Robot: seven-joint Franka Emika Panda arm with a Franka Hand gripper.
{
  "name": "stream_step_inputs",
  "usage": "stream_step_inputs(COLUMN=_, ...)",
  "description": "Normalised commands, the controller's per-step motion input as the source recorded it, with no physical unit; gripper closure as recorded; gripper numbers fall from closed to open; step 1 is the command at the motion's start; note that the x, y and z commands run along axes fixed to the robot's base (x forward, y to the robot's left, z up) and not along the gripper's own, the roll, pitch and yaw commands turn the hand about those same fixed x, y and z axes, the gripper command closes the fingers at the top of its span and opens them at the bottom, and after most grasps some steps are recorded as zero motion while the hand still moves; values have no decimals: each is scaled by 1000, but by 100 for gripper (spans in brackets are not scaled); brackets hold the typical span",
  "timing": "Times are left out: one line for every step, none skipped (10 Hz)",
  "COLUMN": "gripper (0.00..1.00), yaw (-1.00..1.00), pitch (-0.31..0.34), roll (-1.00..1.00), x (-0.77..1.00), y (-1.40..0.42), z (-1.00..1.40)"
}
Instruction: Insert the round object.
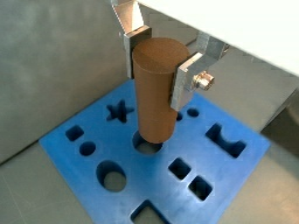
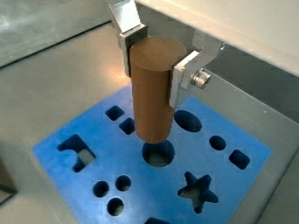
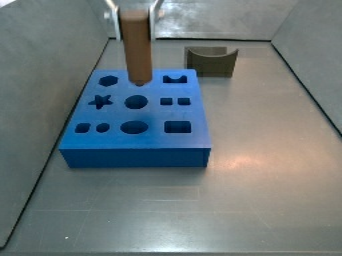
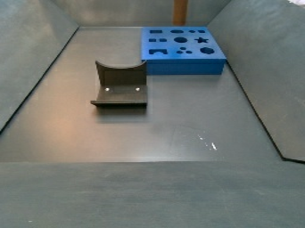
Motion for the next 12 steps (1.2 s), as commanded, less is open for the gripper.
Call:
stream_step_inputs(gripper=100, yaw=-6, pitch=-50, roll=86, x=-3, y=-86, z=-606)
stream_step_inputs(gripper=100, yaw=0, pitch=-74, roll=9, x=-126, y=-3, z=-420)
stream_step_inputs(gripper=100, yaw=0, pitch=-94, roll=1, x=-203, y=0, z=-349)
stream_step_inputs(gripper=100, yaw=0, pitch=-69, roll=33, x=-300, y=0, z=-289)
stream_step_inputs(gripper=100, yaw=-20, pitch=-53, roll=17, x=-331, y=0, z=-214)
stream_step_inputs(gripper=100, yaw=0, pitch=-30, roll=14, x=-220, y=0, z=-183)
stream_step_inputs(gripper=100, yaw=0, pitch=0, roll=0, x=14, y=0, z=-280)
stream_step_inputs(gripper=100, yaw=0, pitch=26, roll=0, x=214, y=43, z=-340)
stream_step_inputs(gripper=100, yaw=0, pitch=19, roll=0, x=189, y=43, z=-289)
stream_step_inputs(gripper=100, yaw=0, pitch=19, roll=0, x=191, y=34, z=-309)
stream_step_inputs(gripper=100, yaw=0, pitch=11, roll=0, x=171, y=26, z=-317)
stream_step_inputs(gripper=100, yaw=0, pitch=0, roll=0, x=140, y=0, z=-354)
